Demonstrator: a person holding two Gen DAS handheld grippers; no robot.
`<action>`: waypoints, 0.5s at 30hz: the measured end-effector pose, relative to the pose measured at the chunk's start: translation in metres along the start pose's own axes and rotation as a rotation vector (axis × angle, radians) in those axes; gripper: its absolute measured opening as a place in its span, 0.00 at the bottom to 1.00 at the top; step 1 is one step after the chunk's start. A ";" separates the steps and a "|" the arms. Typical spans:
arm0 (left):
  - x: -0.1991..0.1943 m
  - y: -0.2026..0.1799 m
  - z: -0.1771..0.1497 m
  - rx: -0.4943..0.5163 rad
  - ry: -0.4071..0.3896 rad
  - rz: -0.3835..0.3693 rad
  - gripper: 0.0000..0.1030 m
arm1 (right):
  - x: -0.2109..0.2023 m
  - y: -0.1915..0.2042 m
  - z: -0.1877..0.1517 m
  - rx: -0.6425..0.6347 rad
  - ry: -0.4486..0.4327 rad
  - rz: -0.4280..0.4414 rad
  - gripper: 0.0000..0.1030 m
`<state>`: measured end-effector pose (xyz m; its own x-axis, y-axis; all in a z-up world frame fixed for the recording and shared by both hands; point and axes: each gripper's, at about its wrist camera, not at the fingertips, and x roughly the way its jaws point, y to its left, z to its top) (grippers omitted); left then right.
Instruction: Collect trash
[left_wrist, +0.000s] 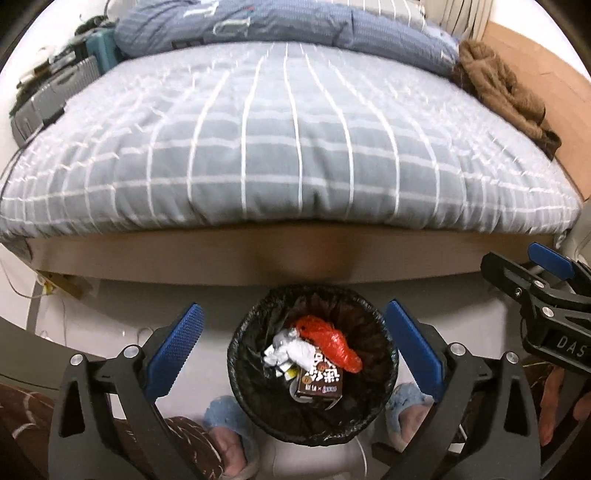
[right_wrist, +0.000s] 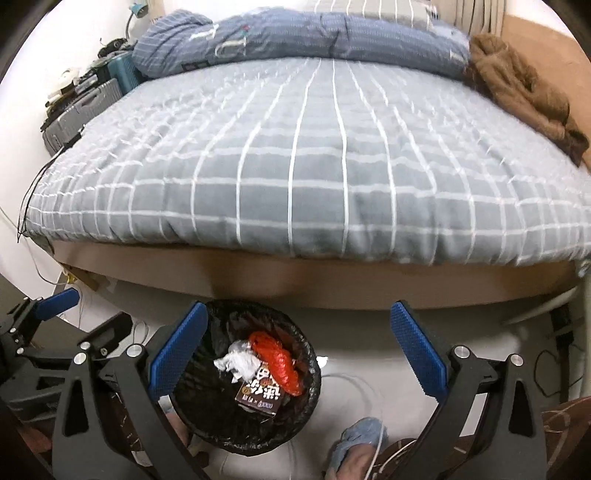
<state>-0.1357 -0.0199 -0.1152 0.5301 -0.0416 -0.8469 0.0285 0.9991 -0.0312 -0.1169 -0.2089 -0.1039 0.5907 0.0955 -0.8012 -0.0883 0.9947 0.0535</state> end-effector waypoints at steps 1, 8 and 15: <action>-0.010 0.001 0.003 -0.004 -0.016 -0.006 0.94 | -0.008 0.000 0.003 0.001 -0.012 0.001 0.93; -0.073 -0.006 0.020 -0.003 -0.116 -0.013 0.94 | -0.069 0.008 0.016 -0.014 -0.119 -0.012 0.93; -0.115 -0.007 0.015 -0.010 -0.162 -0.005 0.94 | -0.114 0.015 0.011 -0.019 -0.176 -0.017 0.93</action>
<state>-0.1845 -0.0220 -0.0096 0.6595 -0.0470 -0.7502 0.0241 0.9989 -0.0413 -0.1769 -0.2047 -0.0055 0.7231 0.0854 -0.6854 -0.0913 0.9954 0.0277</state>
